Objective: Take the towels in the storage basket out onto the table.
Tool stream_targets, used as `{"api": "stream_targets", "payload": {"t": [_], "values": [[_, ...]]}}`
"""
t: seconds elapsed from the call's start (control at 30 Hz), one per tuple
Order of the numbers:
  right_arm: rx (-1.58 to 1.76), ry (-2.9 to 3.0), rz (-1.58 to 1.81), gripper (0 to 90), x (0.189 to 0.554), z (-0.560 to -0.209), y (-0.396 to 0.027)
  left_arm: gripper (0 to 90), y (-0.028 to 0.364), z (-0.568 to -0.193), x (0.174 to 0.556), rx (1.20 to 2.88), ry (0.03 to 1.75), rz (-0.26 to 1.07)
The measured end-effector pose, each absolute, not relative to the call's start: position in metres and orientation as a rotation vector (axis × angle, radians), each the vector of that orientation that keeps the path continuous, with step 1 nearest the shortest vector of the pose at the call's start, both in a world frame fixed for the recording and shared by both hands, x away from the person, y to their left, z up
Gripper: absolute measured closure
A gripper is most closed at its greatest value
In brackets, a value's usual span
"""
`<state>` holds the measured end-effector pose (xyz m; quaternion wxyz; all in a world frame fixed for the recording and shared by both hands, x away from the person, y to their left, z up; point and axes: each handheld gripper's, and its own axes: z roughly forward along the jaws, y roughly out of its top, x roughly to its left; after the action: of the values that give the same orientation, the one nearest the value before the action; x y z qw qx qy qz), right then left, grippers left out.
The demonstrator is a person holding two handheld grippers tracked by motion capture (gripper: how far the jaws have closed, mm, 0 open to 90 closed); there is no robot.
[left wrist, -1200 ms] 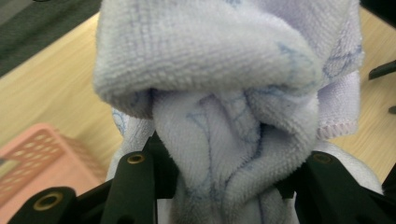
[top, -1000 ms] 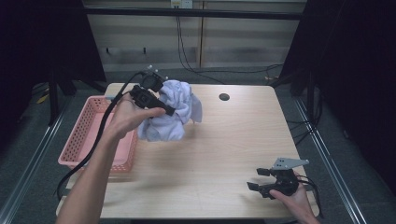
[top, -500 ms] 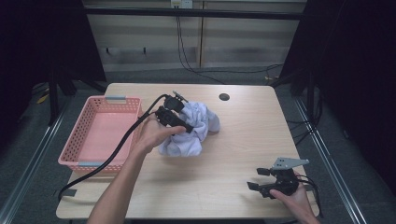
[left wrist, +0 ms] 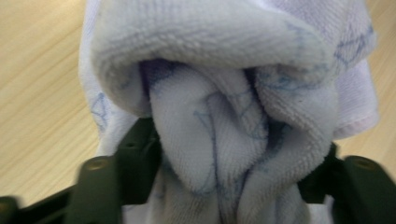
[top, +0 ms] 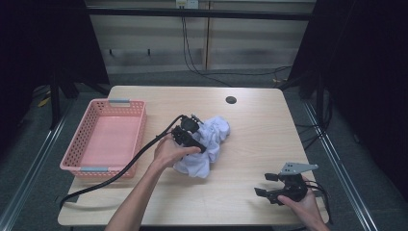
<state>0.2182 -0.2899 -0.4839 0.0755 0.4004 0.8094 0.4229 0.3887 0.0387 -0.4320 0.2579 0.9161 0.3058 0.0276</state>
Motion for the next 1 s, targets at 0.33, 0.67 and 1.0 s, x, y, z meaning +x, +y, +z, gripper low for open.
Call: {"api": "stream_targets", "payload": {"t": [0.33,0.67,1.0], "values": [[1.222,2.385,1.291,23.1,0.219,-0.479,-0.292,16.2,0.075,-0.400,0.356,2.351,0.693,0.104],[1.063,2.396,1.312,29.8,0.226,-0.460,-0.250,44.7,0.121,-0.395,0.302,2.216,0.720,0.139],[0.921,2.453,1.374,40.2,0.273,-0.447,-0.181,59.4,0.138,-0.439,0.283,2.124,0.789,0.096]]}}
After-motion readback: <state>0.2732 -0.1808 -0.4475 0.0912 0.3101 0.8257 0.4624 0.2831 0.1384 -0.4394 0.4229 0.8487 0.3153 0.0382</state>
